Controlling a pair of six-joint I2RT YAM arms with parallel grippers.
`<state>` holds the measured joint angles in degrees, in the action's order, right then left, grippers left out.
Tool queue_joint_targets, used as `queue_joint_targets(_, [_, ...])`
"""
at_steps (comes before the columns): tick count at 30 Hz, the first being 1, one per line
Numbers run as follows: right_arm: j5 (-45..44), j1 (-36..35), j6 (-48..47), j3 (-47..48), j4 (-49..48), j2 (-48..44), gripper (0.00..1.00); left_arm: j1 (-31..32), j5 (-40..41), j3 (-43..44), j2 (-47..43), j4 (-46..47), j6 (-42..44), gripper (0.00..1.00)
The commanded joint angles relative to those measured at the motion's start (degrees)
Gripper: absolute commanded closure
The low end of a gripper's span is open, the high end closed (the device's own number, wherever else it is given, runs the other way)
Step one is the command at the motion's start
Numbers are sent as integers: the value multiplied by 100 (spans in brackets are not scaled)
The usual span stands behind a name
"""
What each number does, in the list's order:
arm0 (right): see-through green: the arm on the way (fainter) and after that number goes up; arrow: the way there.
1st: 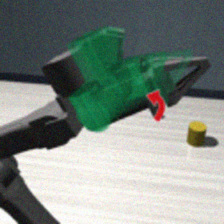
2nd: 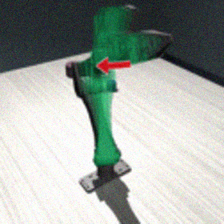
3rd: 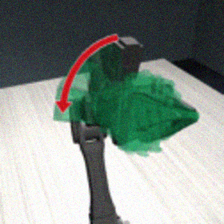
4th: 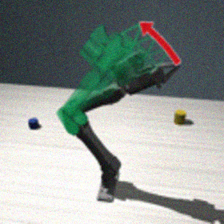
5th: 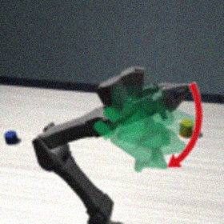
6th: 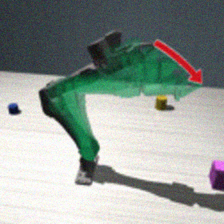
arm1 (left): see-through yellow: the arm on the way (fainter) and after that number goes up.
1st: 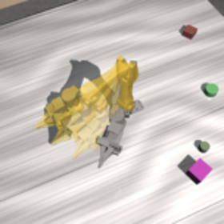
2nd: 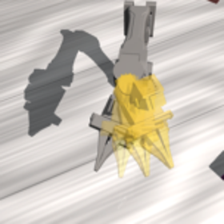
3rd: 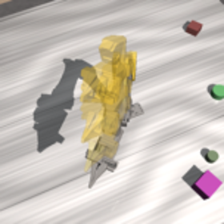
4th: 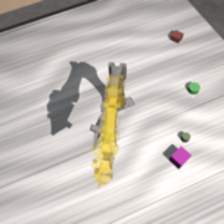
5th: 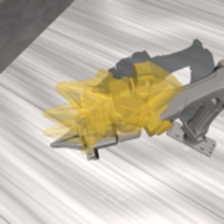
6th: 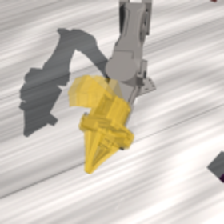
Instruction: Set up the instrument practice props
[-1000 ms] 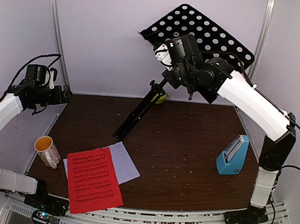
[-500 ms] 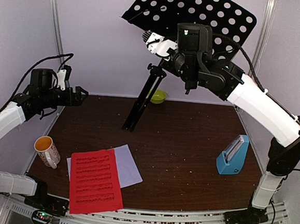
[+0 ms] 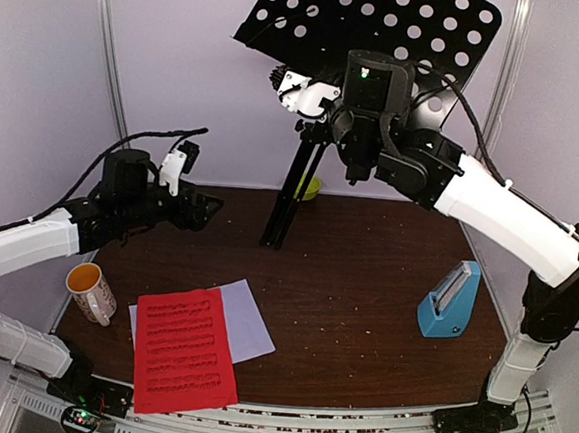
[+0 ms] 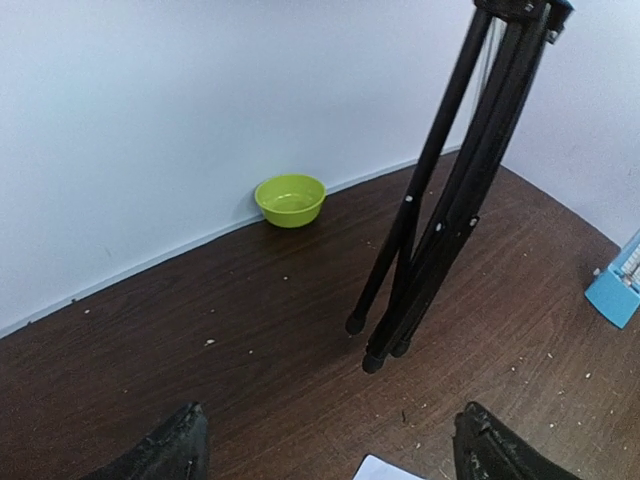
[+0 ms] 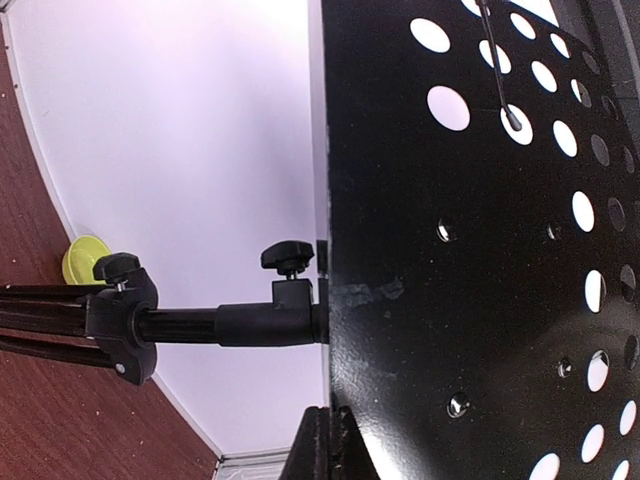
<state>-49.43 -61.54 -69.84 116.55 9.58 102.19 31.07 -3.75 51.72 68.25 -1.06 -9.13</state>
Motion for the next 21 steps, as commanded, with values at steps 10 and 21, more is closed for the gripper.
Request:
queue_joint_targets(10, [-127,-164,-32,-130,-792,-659,100,1238,408,774,1930,1762,810,20])
queue_joint_targets(21, [-382,-262,23,-24,-579,-445,100,1513,742,1580,2901,2229,971,33])
